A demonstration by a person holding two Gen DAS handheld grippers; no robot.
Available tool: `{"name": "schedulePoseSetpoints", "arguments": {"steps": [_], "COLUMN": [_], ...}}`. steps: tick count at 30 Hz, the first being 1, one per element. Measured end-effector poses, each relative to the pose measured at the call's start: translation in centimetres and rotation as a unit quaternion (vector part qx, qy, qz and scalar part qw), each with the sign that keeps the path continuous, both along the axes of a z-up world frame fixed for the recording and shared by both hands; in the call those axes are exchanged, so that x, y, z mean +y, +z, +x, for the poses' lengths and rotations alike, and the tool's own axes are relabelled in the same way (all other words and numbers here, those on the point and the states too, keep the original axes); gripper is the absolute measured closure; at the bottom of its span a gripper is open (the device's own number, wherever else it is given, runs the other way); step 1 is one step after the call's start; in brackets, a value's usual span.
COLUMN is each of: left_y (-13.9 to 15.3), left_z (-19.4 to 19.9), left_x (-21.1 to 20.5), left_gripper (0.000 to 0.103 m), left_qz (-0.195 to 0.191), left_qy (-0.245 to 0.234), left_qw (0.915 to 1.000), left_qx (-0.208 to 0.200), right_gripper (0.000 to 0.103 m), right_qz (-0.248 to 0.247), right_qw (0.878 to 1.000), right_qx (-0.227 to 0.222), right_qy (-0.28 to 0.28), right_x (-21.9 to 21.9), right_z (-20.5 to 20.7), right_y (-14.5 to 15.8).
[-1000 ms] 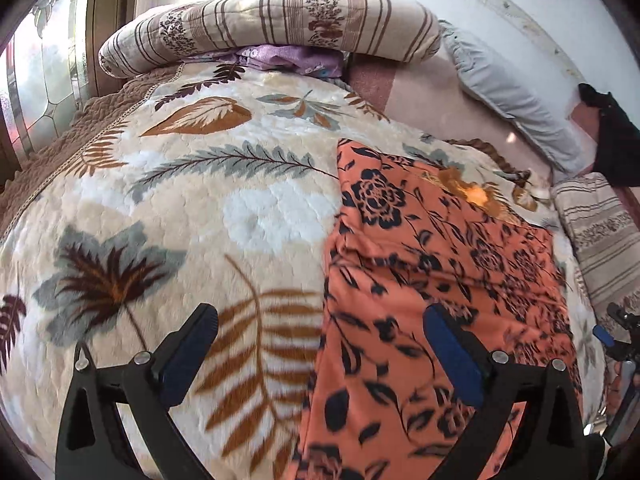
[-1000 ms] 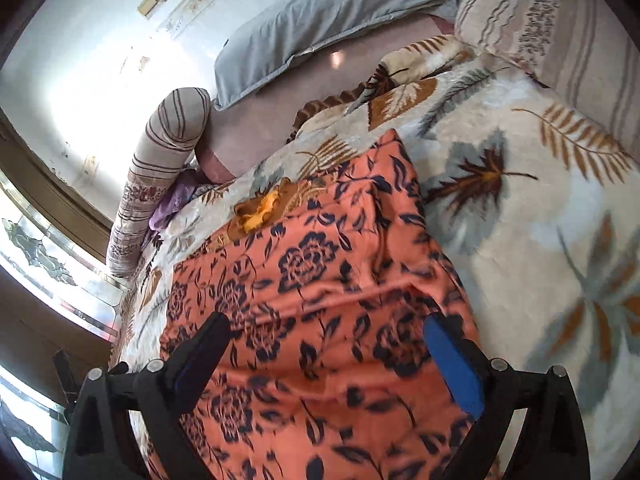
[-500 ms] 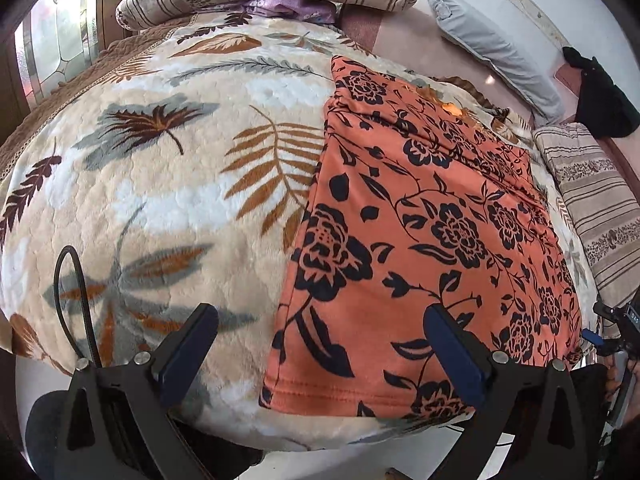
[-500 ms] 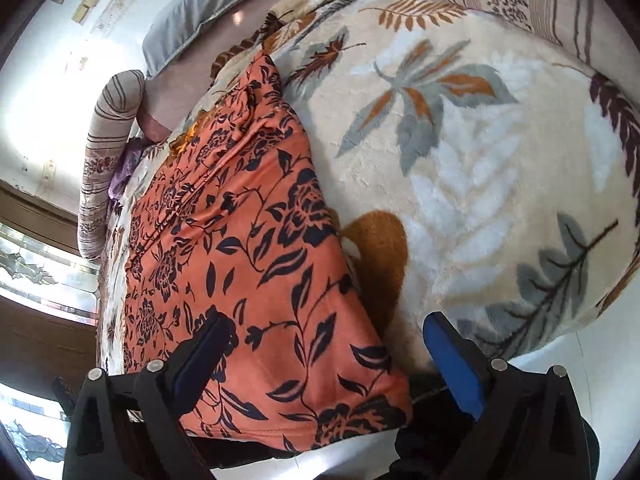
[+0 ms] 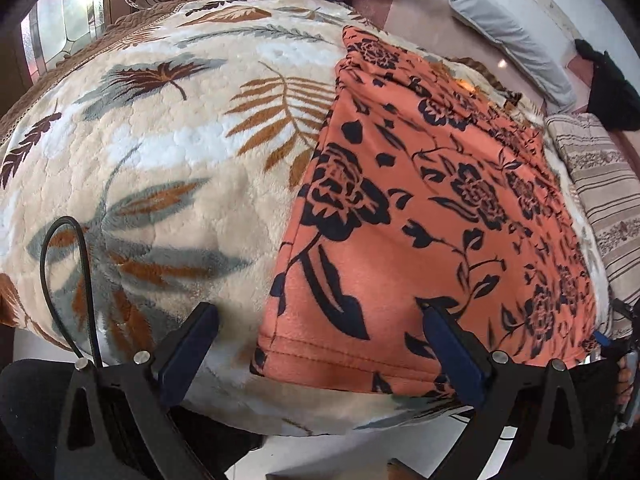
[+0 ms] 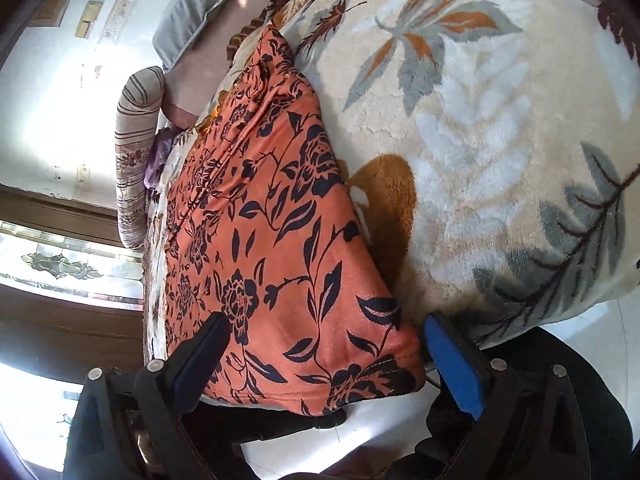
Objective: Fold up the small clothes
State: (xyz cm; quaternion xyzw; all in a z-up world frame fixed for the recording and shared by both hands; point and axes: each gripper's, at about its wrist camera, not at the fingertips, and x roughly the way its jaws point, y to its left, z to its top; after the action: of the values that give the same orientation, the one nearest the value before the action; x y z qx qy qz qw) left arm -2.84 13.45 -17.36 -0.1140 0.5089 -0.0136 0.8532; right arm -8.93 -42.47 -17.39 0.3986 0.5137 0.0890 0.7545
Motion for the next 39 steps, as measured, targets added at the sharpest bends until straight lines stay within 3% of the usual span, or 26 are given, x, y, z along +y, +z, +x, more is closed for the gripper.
{"name": "schedulePoseSetpoints", "arguments": {"steps": [2, 4, 6, 7, 9, 11, 14, 16, 17, 18, 21, 22, 24, 25, 26, 31, 34, 35, 36, 37, 39], "left_y": [0.3, 0.2, 0.5, 0.7, 1.1, 1.6, 2.3, 2.1, 1.7, 1.3, 0.9, 0.9, 1.0, 1.1, 1.3, 4.5, 3.6, 2.5, 1.3, 0.9, 1.2], "left_z": [-0.1, -0.1, -0.3, -0.4, -0.5, -0.7, -1.0, -0.8, -0.6, -0.4, 0.0, 0.1, 0.4, 0.5, 0.6, 0.1, 1.0, 1.5, 1.8, 1.8, 1.6], "left_x": [-0.4, -0.3, 0.1, 0.3, 0.6, 0.7, 0.4, 0.3, 0.2, 0.3, -0.2, -0.4, -0.4, -0.1, 0.3, 1.3, 1.1, 0.9, 0.8, 0.9, 0.4], "left_gripper": [0.003, 0.011, 0.040, 0.051, 0.081, 0.088, 0.089, 0.064, 0.032, 0.022, 0.023, 0.027, 0.076, 0.082, 0.095, 0.096, 0.094, 0.088, 0.074, 0.071, 0.045], "left_qz": [0.012, 0.021, 0.036, 0.041, 0.029, 0.024, 0.008, 0.005, -0.004, -0.014, -0.007, -0.005, 0.026, 0.021, 0.004, -0.041, -0.048, -0.039, -0.032, -0.039, -0.057], "left_qy": [-0.003, 0.002, 0.017, 0.017, 0.015, 0.015, 0.008, 0.007, 0.004, 0.008, 0.003, 0.001, 0.006, 0.004, 0.006, 0.008, 0.000, 0.001, 0.004, 0.004, -0.008], "left_qw": [0.9999, 0.9998, 0.9992, 0.9990, 0.9994, 0.9995, 0.9994, 0.9995, 0.9997, 0.9997, 0.9999, 0.9999, 0.9996, 0.9998, 1.0000, 0.9986, 0.9987, 0.9993, 0.9992, 0.9990, 0.9983], "left_qx": [-0.003, -0.001, -0.002, -0.006, -0.009, -0.016, -0.034, -0.032, -0.024, -0.019, -0.014, -0.013, -0.006, -0.004, 0.001, -0.031, -0.020, 0.000, 0.025, 0.020, 0.004], "right_gripper": [0.005, 0.008, 0.011, 0.018, 0.027, 0.038, 0.043, 0.044, 0.042, 0.041, 0.039, 0.039, 0.045, 0.071, 0.097, 0.097, 0.092, 0.090, 0.088, 0.089, 0.087], "right_qz": [-0.010, -0.025, -0.037, -0.043, -0.057, -0.075, -0.088, -0.088, -0.084, -0.079, -0.063, -0.057, -0.058, -0.069, -0.068, -0.018, -0.032, -0.019, 0.000, 0.013, 0.013], "right_qw": [1.000, 0.999, 0.999, 0.999, 0.998, 0.997, 0.995, 0.995, 0.996, 0.996, 0.997, 0.997, 0.996, 0.995, 0.995, 0.998, 0.999, 0.999, 0.998, 0.997, 0.998], "right_qx": [0.003, 0.003, 0.003, 0.004, 0.010, 0.018, 0.023, 0.021, 0.019, 0.019, 0.023, 0.025, 0.028, 0.034, 0.041, -0.004, -0.001, 0.012, 0.040, 0.058, 0.043], "right_qy": [0.008, 0.019, 0.027, 0.028, 0.027, 0.030, 0.036, 0.033, 0.035, 0.039, 0.042, 0.044, 0.056, 0.064, 0.069, 0.054, 0.038, 0.048, 0.050, 0.042, 0.049], "right_x": [0.5, 1.0, 1.4, 1.6, 1.7, 1.9, 2.0, 1.8, 1.8, 1.7, 1.2, 1.1, 1.1, 1.2, 1.2, 0.6, 0.3, 0.4, 0.4, 0.3, 0.2], "right_z": [0.3, 0.6, 0.7, 0.7, 0.8, 0.9, 1.0, 0.9, 0.9, 1.0, 1.3, 1.4, 1.6, 1.6, 1.6, 0.9, 1.3, 1.7, 2.0, 2.1, 2.3], "right_y": [0.1, 0.2, 0.2, 0.2, 0.2, 0.1, 0.1, 0.1, 0.0, -0.1, -0.6, -0.7, -0.8, -0.7, -0.8, 1.6, 1.0, -0.2, -1.8, -2.7, -2.0]}}
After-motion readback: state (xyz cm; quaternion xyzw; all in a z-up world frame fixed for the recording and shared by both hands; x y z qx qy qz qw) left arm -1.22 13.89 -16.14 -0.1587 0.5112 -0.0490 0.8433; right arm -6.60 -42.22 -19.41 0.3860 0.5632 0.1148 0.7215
